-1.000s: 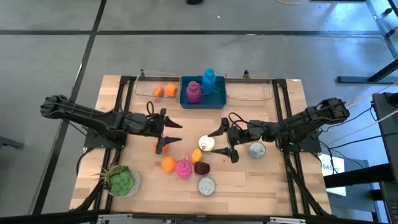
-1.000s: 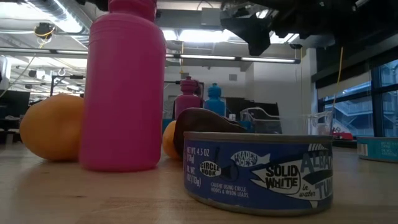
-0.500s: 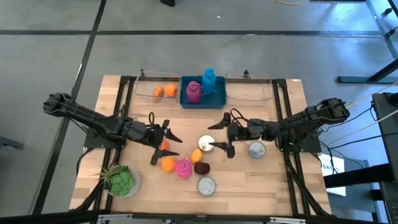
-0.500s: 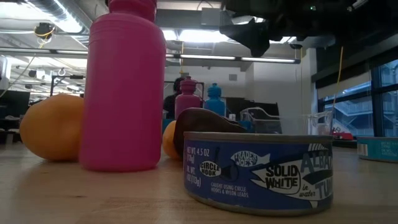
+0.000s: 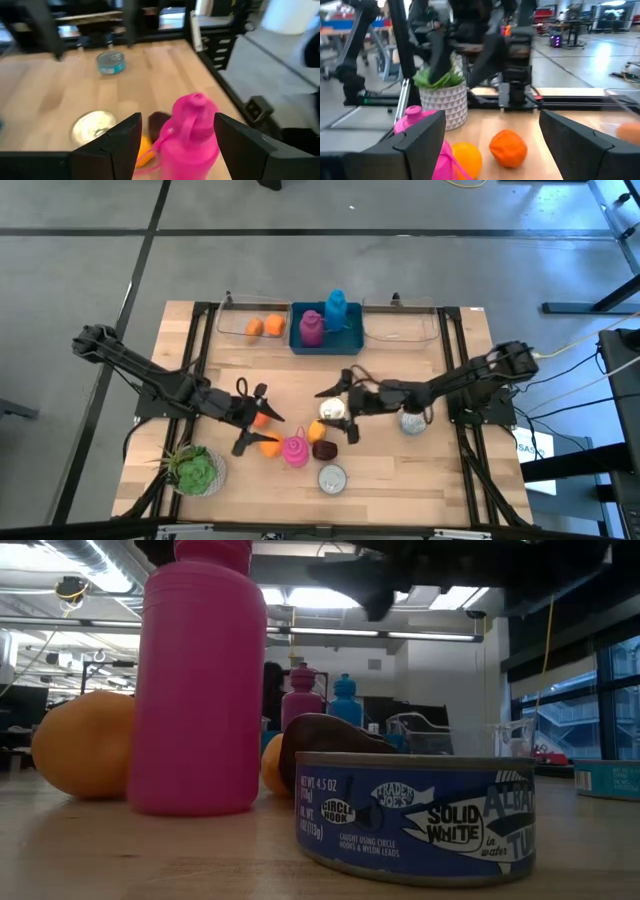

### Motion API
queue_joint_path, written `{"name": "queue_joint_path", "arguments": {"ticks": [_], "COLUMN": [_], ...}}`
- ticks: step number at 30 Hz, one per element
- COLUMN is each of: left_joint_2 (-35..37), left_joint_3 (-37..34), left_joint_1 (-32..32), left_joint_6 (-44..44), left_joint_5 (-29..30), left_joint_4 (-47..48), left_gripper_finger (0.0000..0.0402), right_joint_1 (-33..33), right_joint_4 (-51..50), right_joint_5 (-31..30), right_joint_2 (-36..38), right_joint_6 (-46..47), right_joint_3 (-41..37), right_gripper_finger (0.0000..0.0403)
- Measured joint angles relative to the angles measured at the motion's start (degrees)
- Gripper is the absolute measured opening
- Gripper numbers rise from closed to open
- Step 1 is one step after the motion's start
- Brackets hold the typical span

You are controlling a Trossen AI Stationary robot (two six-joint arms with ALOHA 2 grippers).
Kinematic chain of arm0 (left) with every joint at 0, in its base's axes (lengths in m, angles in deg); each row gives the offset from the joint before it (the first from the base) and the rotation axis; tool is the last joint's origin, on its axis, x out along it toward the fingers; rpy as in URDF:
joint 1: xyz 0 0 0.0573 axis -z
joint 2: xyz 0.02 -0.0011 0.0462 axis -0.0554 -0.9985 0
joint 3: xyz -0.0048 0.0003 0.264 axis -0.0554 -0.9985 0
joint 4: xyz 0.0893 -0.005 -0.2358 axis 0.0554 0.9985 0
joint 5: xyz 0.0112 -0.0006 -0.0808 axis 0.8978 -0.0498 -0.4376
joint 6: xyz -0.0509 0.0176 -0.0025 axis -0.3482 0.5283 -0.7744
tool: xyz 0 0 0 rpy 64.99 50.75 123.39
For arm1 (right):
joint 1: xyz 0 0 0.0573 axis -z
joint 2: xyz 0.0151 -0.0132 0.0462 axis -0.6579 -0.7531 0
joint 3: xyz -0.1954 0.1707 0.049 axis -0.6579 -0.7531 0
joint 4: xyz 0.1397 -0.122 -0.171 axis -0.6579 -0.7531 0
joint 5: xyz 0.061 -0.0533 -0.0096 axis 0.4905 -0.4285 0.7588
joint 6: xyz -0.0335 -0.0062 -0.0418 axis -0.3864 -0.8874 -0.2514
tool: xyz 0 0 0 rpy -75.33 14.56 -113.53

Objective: Pick & Place Food Item
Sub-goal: Put the pink water bottle into the blue bin

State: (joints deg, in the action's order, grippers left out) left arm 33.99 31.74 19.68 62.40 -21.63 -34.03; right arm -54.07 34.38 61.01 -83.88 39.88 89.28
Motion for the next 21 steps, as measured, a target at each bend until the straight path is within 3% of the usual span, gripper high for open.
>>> {"name": "queue_joint_path", "arguments": {"ticks": [8,14,21], "left_joint_2": [4.3,6.0,5.4], "left_joint_3": [0.0,0.0,0.0], "left_joint_1": [2.7,5.1,6.0], "left_joint_6": [-1.9,-4.0,-6.0], "left_joint_5": [7.1,13.1,15.4], "left_joint_4": [7.8,11.8,11.6], "left_gripper_finger": [0.024,0.024,0.024], "right_joint_1": [-1.6,-4.4,-8.0], "right_joint_4": [-2.1,-2.0,1.0], "right_joint_5": [4.4,4.8,2.4], "right_joint_2": [-8.0,-9.5,-10.4], "right_joint_6": [-0.1,2.6,2.4], "right_joint_3": [9.1,10.1,10.2], "right_gripper_finger": [0.0323,0.0323,0.0323]}}
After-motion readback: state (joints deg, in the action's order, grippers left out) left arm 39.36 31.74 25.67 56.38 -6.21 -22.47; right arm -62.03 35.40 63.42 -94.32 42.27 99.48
